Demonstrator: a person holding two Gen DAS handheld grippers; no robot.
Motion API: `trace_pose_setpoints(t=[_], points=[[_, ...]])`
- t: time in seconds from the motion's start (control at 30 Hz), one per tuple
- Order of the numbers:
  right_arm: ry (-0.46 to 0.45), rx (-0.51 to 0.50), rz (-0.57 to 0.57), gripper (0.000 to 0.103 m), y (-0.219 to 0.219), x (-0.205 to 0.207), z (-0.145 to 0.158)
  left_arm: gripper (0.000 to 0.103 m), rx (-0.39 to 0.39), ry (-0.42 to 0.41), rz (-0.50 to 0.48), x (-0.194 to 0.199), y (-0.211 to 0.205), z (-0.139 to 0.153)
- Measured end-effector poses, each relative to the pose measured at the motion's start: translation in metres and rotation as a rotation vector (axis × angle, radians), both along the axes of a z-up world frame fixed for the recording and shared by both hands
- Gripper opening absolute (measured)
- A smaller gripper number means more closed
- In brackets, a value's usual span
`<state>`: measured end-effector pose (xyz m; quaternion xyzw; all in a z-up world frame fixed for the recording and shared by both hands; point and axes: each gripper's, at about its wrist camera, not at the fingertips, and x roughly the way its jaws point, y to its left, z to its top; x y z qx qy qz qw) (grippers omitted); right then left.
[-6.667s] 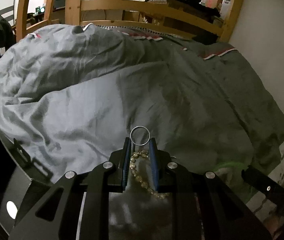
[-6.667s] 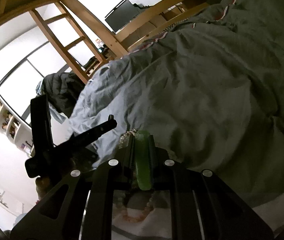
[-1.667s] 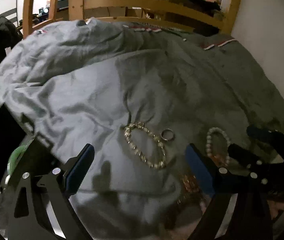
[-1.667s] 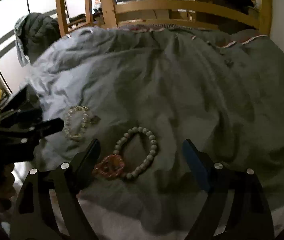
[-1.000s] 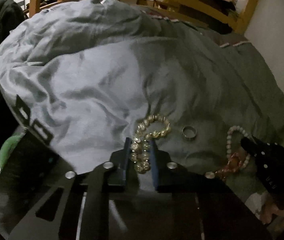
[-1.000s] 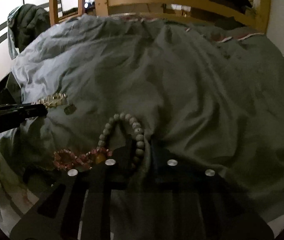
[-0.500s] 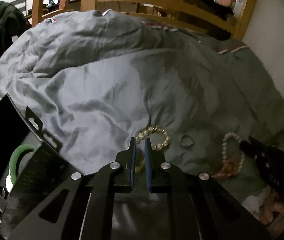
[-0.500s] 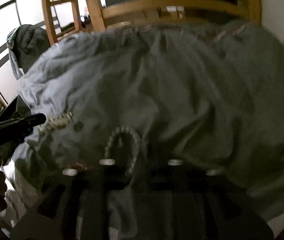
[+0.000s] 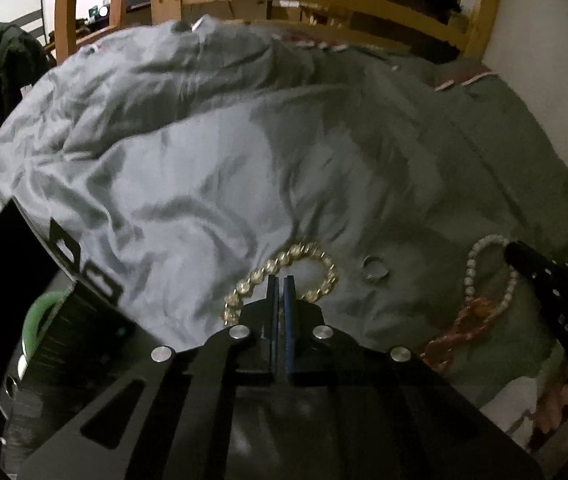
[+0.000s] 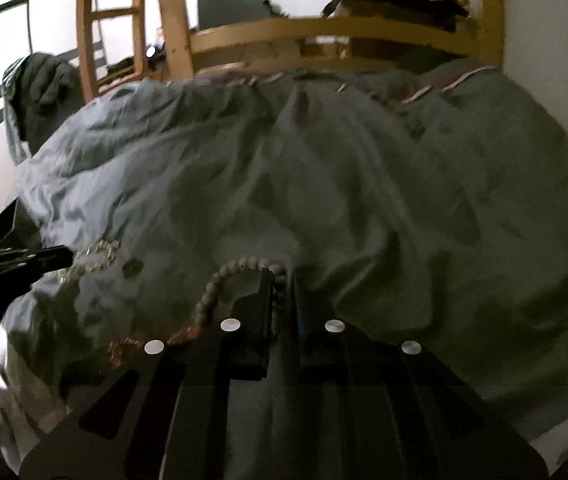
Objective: Organize jewelry
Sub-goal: 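Lift the gold bracelet with the left tool while the right tool grasps the grey bead bracelet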
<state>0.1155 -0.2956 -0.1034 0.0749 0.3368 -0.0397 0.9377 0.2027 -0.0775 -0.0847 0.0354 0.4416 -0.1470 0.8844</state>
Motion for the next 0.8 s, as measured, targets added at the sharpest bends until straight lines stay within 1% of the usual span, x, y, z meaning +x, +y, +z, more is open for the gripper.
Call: trace_pose_setpoints(t=[0.1, 0.17, 0.27, 0.3, 0.33, 0.37, 0.4, 0.43, 0.47, 0.5, 0.53, 0.57, 0.6, 0.67, 0.7, 0.73, 0.77, 0.8], points=[[-0.055, 0.020, -0.023, 0.003, -0.009, -0.004, 0.015, 0.003, -0.029, -0.017, -0.008, -0.002, 0.002, 0.010], [-0.060, 0.025, -0.021, 0.003, -0.011, -0.003, 0.020, 0.003, -0.034, -0.029, -0.011, -0.003, 0.002, 0.016], [0.008, 0.082, 0.025, 0.005, -0.009, 0.004, 0.012, 0.003, -0.036, -0.014, -0.008, -0.004, 0.004, 0.013], [0.031, 0.091, 0.029, 0.015, -0.006, 0.006, 0.007, 0.003, -0.036, 0.008, -0.007, -0.002, 0.004, 0.007], [0.068, 0.103, 0.047, 0.050, -0.002, 0.010, -0.001, 0.005, -0.033, 0.019, -0.001, -0.001, 0.005, 0.002], [0.086, 0.109, 0.057, 0.073, 0.001, 0.011, -0.007, 0.019, -0.019, 0.037, 0.019, 0.002, 0.005, -0.006], [0.083, 0.113, 0.056, 0.095, 0.003, 0.011, -0.011, 0.036, -0.015, 0.052, 0.027, 0.004, 0.005, -0.012], [0.086, 0.117, 0.064, 0.095, 0.006, 0.010, -0.015, 0.075, -0.021, 0.060, 0.027, 0.005, 0.006, -0.016], [0.107, 0.110, 0.076, 0.095, 0.009, 0.012, -0.019, 0.091, -0.018, 0.033, 0.038, 0.004, 0.005, -0.020], [0.126, 0.097, 0.100, 0.095, 0.014, 0.015, -0.023, 0.091, -0.005, 0.013, 0.047, 0.002, 0.004, -0.021], [0.130, 0.080, 0.105, 0.093, 0.017, 0.015, -0.025, 0.091, 0.009, 0.015, 0.041, 0.002, 0.001, -0.024], [0.134, 0.052, 0.105, 0.088, 0.020, 0.016, -0.027, 0.091, 0.022, 0.032, 0.024, 0.003, -0.002, -0.027], [0.157, -0.008, 0.106, 0.066, 0.026, 0.018, -0.031, 0.091, 0.055, 0.033, 0.010, 0.003, -0.008, -0.030], [0.160, -0.055, 0.099, 0.045, 0.028, 0.018, -0.033, 0.069, 0.117, 0.018, 0.009, 0.003, -0.013, -0.034], [0.154, -0.061, 0.092, 0.040, 0.027, 0.017, -0.031, 0.065, 0.128, 0.018, 0.004, 0.003, -0.014, -0.035], [0.147, -0.066, 0.083, 0.031, 0.025, 0.017, -0.029, 0.055, 0.121, 0.016, 0.008, 0.004, -0.013, -0.033], [0.137, -0.064, 0.070, 0.024, 0.023, 0.016, -0.027, 0.037, 0.108, 0.021, 0.010, 0.005, -0.011, -0.031], [0.130, -0.058, 0.059, 0.021, 0.020, 0.015, -0.026, 0.025, 0.063, 0.041, 0.000, 0.008, -0.007, -0.028]])
